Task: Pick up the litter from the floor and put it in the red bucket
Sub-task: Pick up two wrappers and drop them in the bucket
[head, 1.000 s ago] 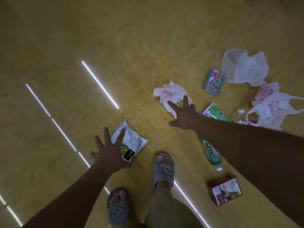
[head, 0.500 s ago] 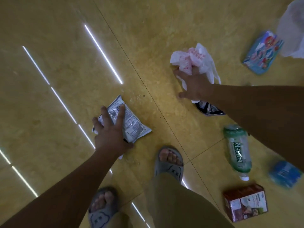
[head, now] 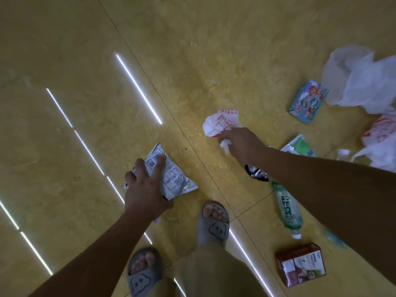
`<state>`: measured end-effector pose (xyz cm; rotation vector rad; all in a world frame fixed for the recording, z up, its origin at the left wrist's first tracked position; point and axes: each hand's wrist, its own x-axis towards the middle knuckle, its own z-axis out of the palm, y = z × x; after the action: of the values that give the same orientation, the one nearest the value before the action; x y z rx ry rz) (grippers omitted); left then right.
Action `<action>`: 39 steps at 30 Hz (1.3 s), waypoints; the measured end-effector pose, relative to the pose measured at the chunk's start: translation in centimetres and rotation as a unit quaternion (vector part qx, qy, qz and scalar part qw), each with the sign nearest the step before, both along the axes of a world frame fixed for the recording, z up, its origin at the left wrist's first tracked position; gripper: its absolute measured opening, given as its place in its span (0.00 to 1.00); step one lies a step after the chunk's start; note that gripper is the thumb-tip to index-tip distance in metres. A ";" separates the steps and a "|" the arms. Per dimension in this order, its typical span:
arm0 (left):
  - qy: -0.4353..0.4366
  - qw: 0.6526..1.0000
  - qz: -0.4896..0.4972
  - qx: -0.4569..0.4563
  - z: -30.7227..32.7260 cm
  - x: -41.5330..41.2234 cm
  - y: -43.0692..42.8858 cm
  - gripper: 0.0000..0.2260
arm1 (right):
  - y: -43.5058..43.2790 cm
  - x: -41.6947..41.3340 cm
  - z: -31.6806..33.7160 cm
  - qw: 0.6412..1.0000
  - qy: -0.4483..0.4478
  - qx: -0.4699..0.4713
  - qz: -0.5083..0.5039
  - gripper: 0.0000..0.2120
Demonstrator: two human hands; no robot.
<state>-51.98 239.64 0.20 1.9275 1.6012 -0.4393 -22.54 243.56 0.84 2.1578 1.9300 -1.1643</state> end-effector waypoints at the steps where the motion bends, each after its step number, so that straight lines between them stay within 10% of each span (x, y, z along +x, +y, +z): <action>1: -0.005 1.000 0.003 0.004 1.3 0.1 0.4 0.60 | 0.2 -0.2 1.5 1.000 0.007 -0.004 -0.005 0.12; 21: -0.085 0.984 0.067 0.140 27.9 -4.7 3.2 0.57 | 0.3 -5.5 29.3 0.999 -0.001 0.034 0.017 0.14; 39: -0.063 0.976 0.133 0.162 36.7 -13.2 -4.9 0.58 | -1.3 -14.9 37.7 0.989 -0.018 0.072 0.127 0.12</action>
<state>-65.21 234.74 36.94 1.8832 1.9030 0.0573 -37.44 242.24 38.52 1.9023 2.2546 -0.9626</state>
